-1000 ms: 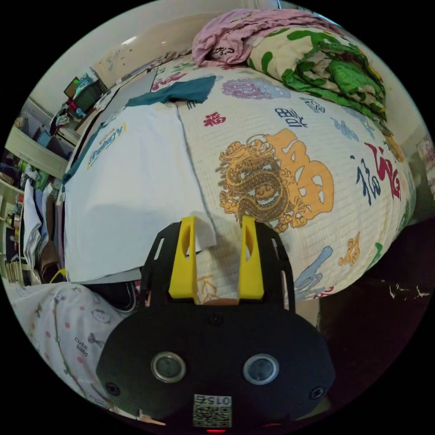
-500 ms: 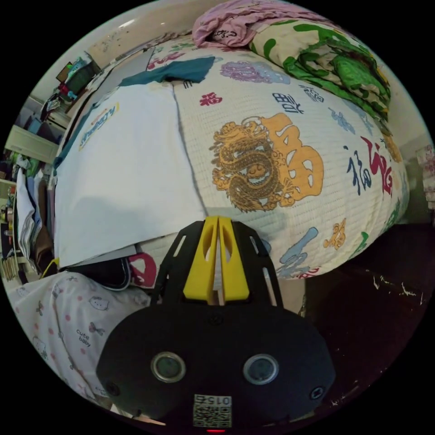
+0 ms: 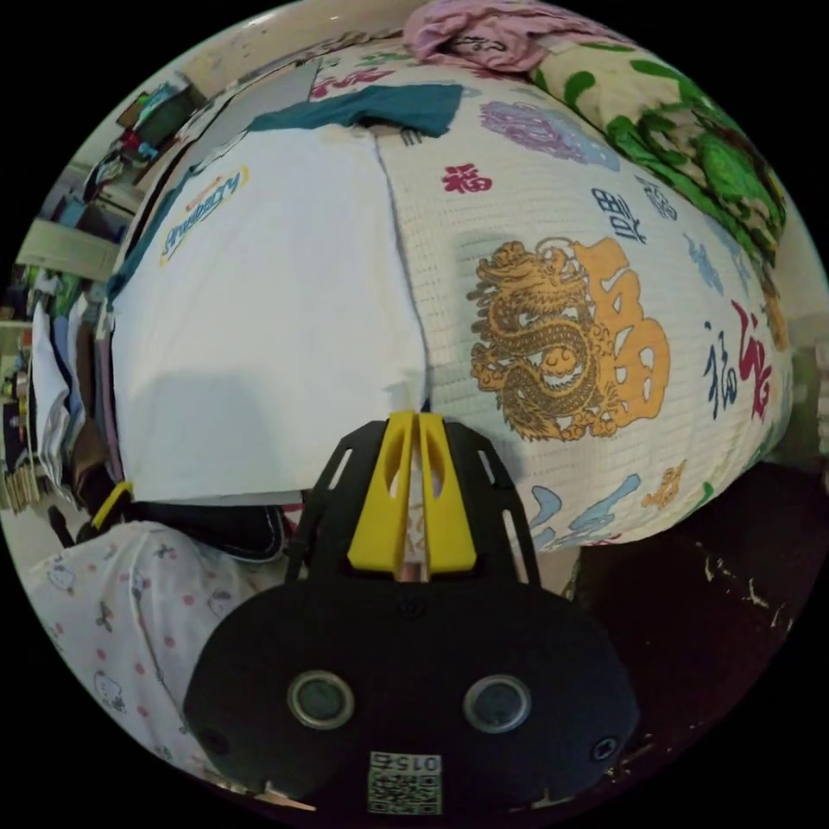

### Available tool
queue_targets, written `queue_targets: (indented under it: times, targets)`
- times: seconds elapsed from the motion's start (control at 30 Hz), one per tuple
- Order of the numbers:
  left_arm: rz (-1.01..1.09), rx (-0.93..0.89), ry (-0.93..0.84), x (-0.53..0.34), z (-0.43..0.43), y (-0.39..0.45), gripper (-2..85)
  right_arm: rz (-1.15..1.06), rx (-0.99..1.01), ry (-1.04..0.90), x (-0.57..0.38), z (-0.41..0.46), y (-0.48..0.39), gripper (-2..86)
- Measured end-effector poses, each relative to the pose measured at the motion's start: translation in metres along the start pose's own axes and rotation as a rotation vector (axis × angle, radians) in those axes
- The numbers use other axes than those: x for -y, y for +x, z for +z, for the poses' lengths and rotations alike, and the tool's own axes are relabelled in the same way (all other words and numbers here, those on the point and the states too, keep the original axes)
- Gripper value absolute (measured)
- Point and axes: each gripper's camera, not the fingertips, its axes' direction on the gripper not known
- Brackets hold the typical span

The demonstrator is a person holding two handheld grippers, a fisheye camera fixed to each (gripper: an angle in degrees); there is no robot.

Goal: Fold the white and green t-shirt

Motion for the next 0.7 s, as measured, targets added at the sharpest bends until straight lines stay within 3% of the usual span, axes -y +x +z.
queue_targets:
  times: [0.17, 0.5, 0.57, 0.7]
  targets:
    - [0.010, -0.025, 0.008, 0.023, -0.029, -0.008, 0.1, -0.002, -0.011, 0.013, -0.031, -0.054, -0.013, 0.1]
    - [0.145, 0.077, -0.125, 0.091, -0.033, 0.022, 0.3, -0.270, -0.284, -0.035, -0.067, -0.151, -0.091, 1.9]
    - [0.137, 0.076, -0.126, 0.103, -0.048, 0.020, 0.3, -0.194, -0.228, 0.019, -0.075, -0.191, -0.075, 4.6]
    - [0.084, 0.126, -0.109, 0.116, -0.087, 0.007, -0.1, 0.182, 0.118, 0.178, -0.104, -0.291, 0.026, 8.6]
